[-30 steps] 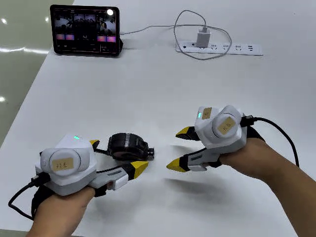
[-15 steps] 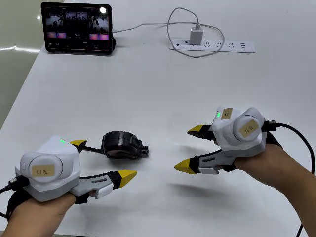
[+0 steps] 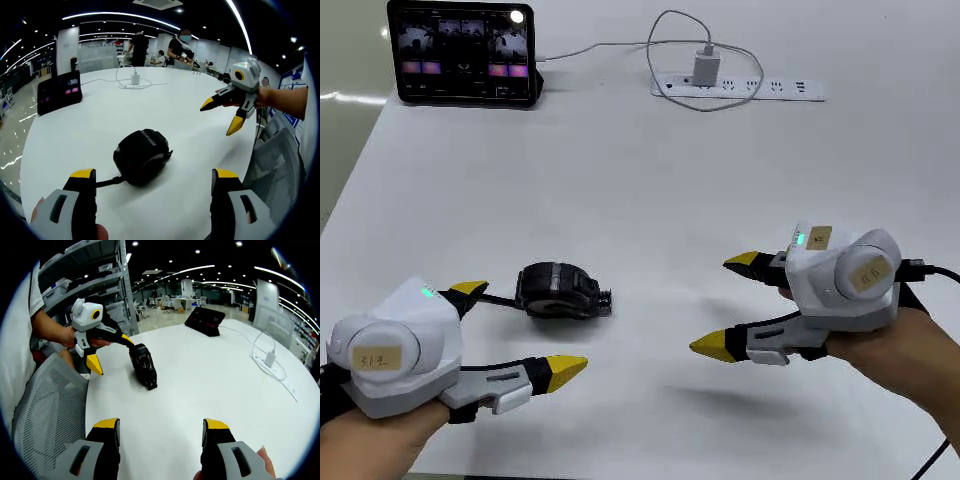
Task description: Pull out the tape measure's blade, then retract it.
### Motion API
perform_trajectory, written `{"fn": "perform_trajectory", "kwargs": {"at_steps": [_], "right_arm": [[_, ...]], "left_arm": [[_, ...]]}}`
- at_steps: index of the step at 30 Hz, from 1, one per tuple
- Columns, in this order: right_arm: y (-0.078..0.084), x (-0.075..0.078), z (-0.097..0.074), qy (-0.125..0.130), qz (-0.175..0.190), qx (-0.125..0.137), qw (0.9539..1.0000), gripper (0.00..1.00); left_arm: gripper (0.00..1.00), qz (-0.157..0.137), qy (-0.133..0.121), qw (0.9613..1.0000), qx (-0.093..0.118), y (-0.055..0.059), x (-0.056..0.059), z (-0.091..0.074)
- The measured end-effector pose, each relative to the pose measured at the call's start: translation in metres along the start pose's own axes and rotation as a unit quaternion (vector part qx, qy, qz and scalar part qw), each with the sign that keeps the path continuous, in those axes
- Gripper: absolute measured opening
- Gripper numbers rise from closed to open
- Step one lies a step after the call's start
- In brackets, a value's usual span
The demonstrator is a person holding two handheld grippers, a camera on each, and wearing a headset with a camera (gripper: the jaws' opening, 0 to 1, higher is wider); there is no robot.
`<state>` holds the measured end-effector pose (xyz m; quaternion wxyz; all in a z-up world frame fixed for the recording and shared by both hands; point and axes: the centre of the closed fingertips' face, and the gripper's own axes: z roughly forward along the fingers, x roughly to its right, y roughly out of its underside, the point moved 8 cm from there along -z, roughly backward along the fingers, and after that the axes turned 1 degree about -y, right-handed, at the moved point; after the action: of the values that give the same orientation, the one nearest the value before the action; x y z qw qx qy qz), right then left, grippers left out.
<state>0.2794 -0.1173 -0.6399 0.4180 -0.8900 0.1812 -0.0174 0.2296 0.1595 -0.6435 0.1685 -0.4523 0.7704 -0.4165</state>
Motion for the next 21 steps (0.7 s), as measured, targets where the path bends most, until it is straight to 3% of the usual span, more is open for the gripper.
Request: {"fn": "perform_trajectory", "kwargs": {"at_steps": [11,21], "right_arm": [[0.014,-0.007,-0.019,0.025,0.008,0.024,0.9994,0.68],[0.030,-0.010,-0.034,0.046,0.028,0.044,0.9976,0.70]], "left_arm": [[0.95,0.009,0.019,0.9998,0.002,0.000,-0.001,-0.008],[0.96,0.021,0.032,0.9990,0.024,0.001,-0.004,-0.017]]}}
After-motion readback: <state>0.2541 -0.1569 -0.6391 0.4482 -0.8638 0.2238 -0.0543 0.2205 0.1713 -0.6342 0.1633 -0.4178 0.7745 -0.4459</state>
